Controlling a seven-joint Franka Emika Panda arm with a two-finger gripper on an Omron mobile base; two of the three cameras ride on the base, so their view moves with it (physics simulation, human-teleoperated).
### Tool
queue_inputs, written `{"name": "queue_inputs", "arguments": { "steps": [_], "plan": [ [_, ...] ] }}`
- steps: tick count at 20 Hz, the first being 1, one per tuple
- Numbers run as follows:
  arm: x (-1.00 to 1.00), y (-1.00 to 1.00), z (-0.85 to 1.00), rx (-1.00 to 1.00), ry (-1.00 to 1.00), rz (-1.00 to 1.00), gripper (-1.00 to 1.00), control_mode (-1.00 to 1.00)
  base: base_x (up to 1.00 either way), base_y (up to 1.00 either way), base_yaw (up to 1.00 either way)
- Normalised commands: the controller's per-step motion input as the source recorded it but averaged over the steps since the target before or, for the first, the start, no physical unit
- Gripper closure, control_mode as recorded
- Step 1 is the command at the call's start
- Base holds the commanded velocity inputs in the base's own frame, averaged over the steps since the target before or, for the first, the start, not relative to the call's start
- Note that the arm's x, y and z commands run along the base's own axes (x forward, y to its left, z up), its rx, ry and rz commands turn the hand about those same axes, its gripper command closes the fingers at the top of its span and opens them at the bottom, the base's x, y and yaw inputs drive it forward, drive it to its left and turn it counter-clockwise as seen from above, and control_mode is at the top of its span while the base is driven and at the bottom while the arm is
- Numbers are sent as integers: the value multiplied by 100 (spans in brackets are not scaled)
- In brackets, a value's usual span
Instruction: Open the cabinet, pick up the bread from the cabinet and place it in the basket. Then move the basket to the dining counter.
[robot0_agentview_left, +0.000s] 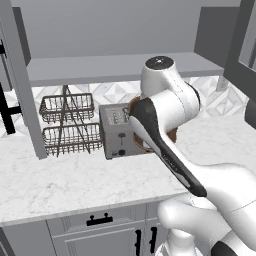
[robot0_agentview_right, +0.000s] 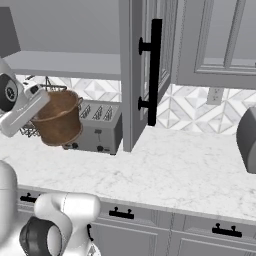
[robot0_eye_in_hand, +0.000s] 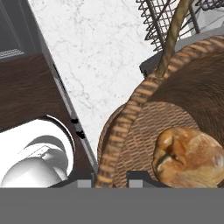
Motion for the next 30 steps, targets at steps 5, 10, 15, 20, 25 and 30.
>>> {"name": "queue_inputs", "arguments": {
  "steps": [5, 10, 15, 20, 25, 30],
  "plan": [
    [-2, -59, 0, 12, 4, 0, 100, -100, 0, 0, 0],
    [-4, -7, 0, 1, 0, 0, 100, 100, -13, -1, 0],
    [0, 0, 0, 0, 0, 0, 100, 100, -87, -15, -4],
    [0, 0, 0, 0, 0, 0, 100, 100, -89, -37, -19],
    [0, 0, 0, 0, 0, 0, 100, 100, -44, -30, -63],
    [0, 0, 0, 0, 0, 0, 100, 100, -11, -11, -83]
  ]
}}
